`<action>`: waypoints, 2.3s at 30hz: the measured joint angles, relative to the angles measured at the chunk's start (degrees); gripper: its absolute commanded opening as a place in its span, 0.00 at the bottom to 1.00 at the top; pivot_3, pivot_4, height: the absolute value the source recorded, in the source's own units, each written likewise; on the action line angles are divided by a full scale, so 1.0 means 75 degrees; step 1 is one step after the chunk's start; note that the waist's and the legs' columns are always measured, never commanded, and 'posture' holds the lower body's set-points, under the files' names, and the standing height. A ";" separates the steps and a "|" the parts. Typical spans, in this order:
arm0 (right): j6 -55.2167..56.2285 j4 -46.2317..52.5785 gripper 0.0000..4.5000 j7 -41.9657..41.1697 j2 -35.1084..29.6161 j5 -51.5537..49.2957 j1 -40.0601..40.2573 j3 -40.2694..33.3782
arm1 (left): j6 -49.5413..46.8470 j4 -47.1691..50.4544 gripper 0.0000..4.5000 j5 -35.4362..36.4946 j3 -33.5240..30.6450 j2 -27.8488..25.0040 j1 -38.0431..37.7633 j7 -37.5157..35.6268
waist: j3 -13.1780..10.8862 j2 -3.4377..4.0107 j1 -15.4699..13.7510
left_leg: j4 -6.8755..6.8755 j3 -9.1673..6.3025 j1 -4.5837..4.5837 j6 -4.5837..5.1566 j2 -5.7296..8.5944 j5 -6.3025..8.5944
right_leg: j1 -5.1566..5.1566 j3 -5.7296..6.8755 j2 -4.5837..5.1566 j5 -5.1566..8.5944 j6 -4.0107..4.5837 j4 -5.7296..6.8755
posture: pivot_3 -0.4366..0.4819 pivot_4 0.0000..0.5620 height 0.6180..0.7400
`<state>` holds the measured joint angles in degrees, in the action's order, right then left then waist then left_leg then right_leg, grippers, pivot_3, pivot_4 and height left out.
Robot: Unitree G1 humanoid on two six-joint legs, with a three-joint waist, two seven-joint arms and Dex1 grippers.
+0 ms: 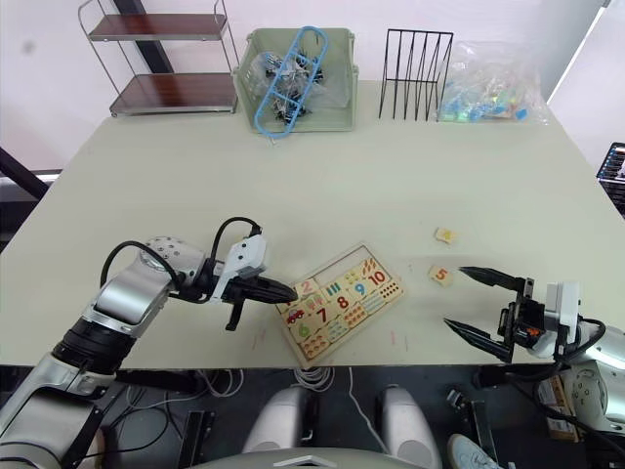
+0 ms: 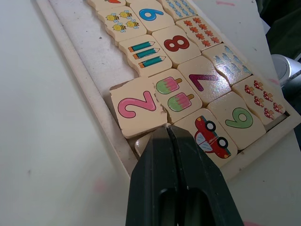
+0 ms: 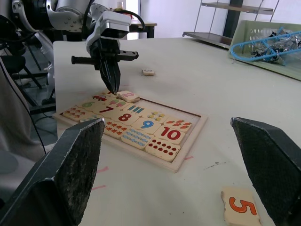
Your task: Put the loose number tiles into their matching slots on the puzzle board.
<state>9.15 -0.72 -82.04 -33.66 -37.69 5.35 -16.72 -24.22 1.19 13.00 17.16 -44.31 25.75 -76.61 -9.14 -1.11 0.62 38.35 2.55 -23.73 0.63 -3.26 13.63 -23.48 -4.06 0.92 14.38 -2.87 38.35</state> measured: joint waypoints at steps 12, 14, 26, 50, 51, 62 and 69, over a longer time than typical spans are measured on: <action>0.0094 -0.0071 1.00 -0.0056 0.0001 0.0000 0.0058 -0.0002 | -0.0090 0.0082 0.00 0.0003 0.0097 0.0003 0.0027 -0.0056 | 0.0000 0.0000 0.0002 | 0.0000 0.0000 0.0001 0.0000 0.0000 0.0000 | 0.0000 0.0000 0.0000 0.0000 0.0000 0.0000 | 0.48 0.27 1.00; 0.0123 -0.0073 1.00 -0.0079 0.0001 0.0000 0.0058 -0.0002 | -0.0096 0.0086 0.00 0.0008 0.0108 0.0003 0.0027 -0.0059 | 0.0000 0.0000 0.0003 | 0.0000 -0.0001 0.0001 0.0000 0.0000 0.0000 | 0.0000 0.0000 0.0000 0.0000 0.0000 0.0001 | 0.48 0.27 1.00; 0.0132 -0.0076 1.00 -0.0055 0.0001 -0.0001 0.0059 -0.0002 | -0.0224 0.0183 0.00 0.0006 0.0123 0.0026 0.0026 -0.0045 | 0.0000 0.0000 0.0002 | 0.0000 -0.0001 0.0001 0.0000 0.0000 0.0000 | 0.0000 0.0000 0.0000 0.0001 0.0001 0.0001 | 0.48 0.27 1.00; 0.0122 -0.0052 1.00 0.0025 0.0001 -0.0001 0.0047 -0.0002 | -0.0159 0.0191 0.00 -0.0055 0.0129 0.0141 -0.0005 0.0074 | 0.0000 0.0000 0.0002 | 0.0000 0.0000 0.0000 0.0000 0.0000 0.0000 | 0.0000 0.0000 0.0000 0.0000 0.0001 0.0001 | 0.48 0.27 1.00; 0.0122 -0.0052 1.00 0.0025 0.0001 -0.0001 0.0047 -0.0002 | -0.0154 0.0186 0.00 -0.0056 0.0129 0.0147 -0.0005 0.0074 | 0.0000 0.0000 0.0002 | 0.0000 0.0000 0.0000 0.0000 0.0000 0.0000 | 0.0000 0.0000 0.0000 0.0001 0.0001 0.0001 | 0.48 0.27 1.00; 0.0147 -0.0055 1.00 -0.0001 0.0001 0.0001 0.0051 -0.0002 | -0.0033 0.0057 0.00 -0.0055 0.0128 0.0274 0.0011 0.0069 | 0.0000 0.0000 0.0002 | 0.0000 -0.0001 0.0001 0.0000 0.0000 0.0000 | 0.0000 0.0000 0.0000 0.0000 0.0001 0.0001 | 0.48 0.27 1.00; 0.0158 -0.0075 1.00 -0.0019 0.0001 0.0002 0.0049 -0.0002 | -0.0049 0.0059 0.00 -0.0052 0.0127 0.0288 0.0009 0.0088 | 0.0000 0.0000 0.0001 | 0.0000 -0.0001 0.0001 0.0000 0.0000 0.0000 | 0.0000 0.0000 0.0000 0.0000 0.0000 0.0001 | 0.48 0.27 1.00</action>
<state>10.34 -1.28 -82.18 -33.65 -37.68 5.72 -16.73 -24.59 1.63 12.62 18.11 -42.15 25.82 -75.95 -9.13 -1.11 0.63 38.35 2.55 -23.73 0.63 -3.26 13.63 -23.47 -4.06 0.92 14.38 -2.86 38.36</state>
